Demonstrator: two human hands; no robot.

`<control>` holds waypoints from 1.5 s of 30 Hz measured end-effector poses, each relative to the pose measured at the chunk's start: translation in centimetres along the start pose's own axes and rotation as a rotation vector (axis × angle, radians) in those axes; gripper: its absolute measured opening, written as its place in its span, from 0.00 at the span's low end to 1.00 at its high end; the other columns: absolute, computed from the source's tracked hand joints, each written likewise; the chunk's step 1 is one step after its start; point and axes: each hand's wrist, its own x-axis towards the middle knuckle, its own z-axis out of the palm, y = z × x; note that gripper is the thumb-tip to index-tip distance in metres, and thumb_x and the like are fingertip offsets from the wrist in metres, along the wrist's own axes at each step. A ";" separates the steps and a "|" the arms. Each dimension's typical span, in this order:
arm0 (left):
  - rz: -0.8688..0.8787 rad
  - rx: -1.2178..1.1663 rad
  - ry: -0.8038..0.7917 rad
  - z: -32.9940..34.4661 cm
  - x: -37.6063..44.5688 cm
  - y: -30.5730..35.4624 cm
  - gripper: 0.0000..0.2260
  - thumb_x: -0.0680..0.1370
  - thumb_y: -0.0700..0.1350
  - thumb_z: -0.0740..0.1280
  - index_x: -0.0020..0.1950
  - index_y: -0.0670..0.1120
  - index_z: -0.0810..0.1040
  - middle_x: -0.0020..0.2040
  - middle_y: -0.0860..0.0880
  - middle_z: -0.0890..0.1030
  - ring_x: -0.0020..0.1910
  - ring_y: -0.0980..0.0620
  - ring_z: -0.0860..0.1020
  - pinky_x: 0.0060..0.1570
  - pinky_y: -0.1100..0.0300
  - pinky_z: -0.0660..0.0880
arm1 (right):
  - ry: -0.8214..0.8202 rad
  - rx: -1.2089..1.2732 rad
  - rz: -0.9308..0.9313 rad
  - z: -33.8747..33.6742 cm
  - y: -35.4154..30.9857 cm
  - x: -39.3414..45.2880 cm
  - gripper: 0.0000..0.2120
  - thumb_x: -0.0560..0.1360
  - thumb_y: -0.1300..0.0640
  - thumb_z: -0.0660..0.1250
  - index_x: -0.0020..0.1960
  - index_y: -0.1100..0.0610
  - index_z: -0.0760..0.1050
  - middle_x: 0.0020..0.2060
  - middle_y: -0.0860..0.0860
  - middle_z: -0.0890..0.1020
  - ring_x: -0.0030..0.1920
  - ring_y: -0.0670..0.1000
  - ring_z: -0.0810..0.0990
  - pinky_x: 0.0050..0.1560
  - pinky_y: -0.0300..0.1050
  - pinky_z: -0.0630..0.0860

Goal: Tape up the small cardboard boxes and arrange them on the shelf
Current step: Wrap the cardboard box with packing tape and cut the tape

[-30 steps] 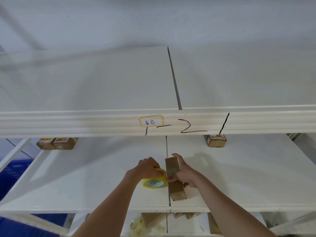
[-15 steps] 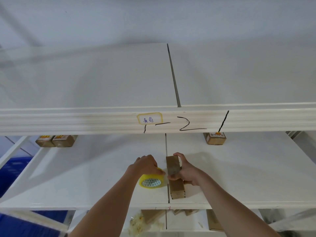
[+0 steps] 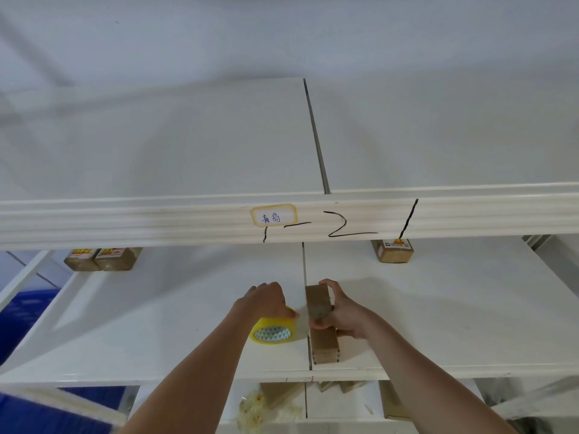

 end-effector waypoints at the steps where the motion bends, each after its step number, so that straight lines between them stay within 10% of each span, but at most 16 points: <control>1: -0.009 -0.004 -0.002 0.1 0.1 0.0 0.31 0.66 0.73 0.70 0.53 0.49 0.81 0.45 0.51 0.77 0.53 0.44 0.78 0.57 0.46 0.78 | -0.001 0.006 0.001 0.0 0.1 0.0 0.49 0.67 0.65 0.81 0.71 0.34 0.56 0.61 0.57 0.77 0.59 0.58 0.80 0.58 0.57 0.82; 22: 0.041 -0.085 0.085 2.2 -0.7 1.4 0.24 0.72 0.65 0.71 0.56 0.48 0.84 0.49 0.50 0.83 0.46 0.50 0.80 0.50 0.57 0.75 | 0.142 -0.277 0.119 2.1 -2.0 0.5 0.51 0.70 0.56 0.78 0.78 0.42 0.46 0.64 0.55 0.72 0.58 0.57 0.77 0.50 0.51 0.80; 32: 0.126 -0.449 -0.100 1.1 -1.8 -2.3 0.11 0.75 0.57 0.74 0.37 0.52 0.82 0.33 0.55 0.77 0.37 0.56 0.74 0.39 0.62 0.68 | 0.169 -0.047 0.095 1.1 -1.7 0.1 0.45 0.66 0.66 0.78 0.71 0.42 0.58 0.56 0.55 0.73 0.53 0.59 0.80 0.43 0.55 0.85; 45: 0.003 -0.198 0.045 0.4 -2.1 -2.2 0.21 0.68 0.69 0.73 0.34 0.51 0.80 0.34 0.53 0.81 0.35 0.54 0.80 0.38 0.60 0.74 | -0.007 0.143 -0.026 0.1 -1.8 -1.0 0.46 0.64 0.69 0.78 0.68 0.35 0.63 0.61 0.58 0.77 0.56 0.61 0.82 0.47 0.55 0.84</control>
